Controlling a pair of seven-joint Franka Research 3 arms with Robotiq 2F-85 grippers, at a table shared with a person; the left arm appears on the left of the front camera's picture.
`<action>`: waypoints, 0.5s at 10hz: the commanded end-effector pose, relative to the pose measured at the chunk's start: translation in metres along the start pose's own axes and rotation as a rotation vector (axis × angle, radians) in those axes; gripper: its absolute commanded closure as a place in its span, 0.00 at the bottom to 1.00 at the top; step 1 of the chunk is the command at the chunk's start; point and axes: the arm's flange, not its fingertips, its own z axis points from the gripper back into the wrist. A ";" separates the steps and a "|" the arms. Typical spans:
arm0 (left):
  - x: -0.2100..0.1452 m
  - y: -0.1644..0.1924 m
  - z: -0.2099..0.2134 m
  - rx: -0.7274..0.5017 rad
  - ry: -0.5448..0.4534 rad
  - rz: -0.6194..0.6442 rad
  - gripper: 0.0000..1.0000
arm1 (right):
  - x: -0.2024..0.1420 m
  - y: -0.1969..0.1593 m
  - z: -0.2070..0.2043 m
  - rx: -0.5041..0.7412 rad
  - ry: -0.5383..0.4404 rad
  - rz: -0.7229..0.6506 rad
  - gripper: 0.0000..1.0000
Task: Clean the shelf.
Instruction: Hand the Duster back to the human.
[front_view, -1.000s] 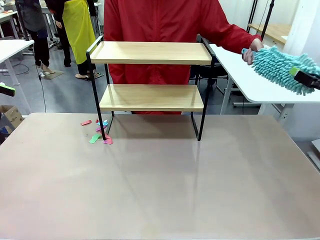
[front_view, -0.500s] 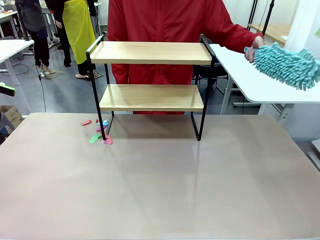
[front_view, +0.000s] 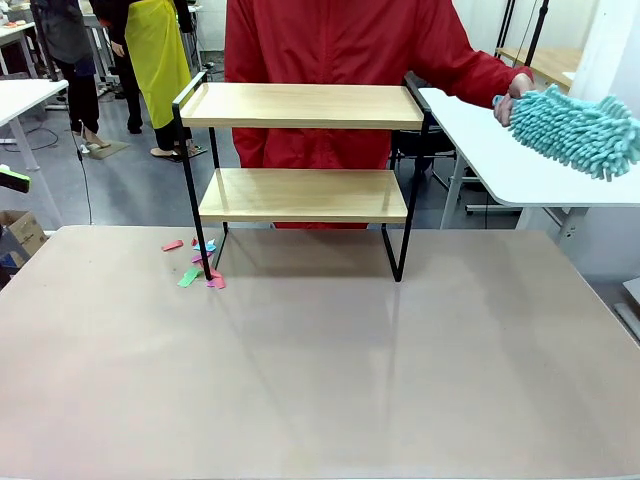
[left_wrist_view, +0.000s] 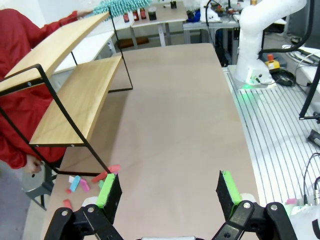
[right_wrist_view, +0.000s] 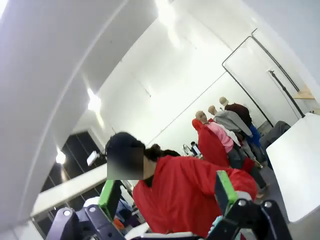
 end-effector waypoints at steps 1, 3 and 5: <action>0.002 0.001 0.001 0.006 -0.026 -0.013 0.00 | 0.004 -0.016 -0.010 -0.008 0.012 -0.051 0.00; 0.002 0.001 0.001 0.006 -0.026 -0.013 0.00 | 0.007 -0.012 0.001 -0.010 -0.008 -0.025 0.00; 0.002 0.001 0.001 0.006 -0.026 -0.013 0.00 | 0.007 -0.012 0.001 -0.010 -0.008 -0.025 0.00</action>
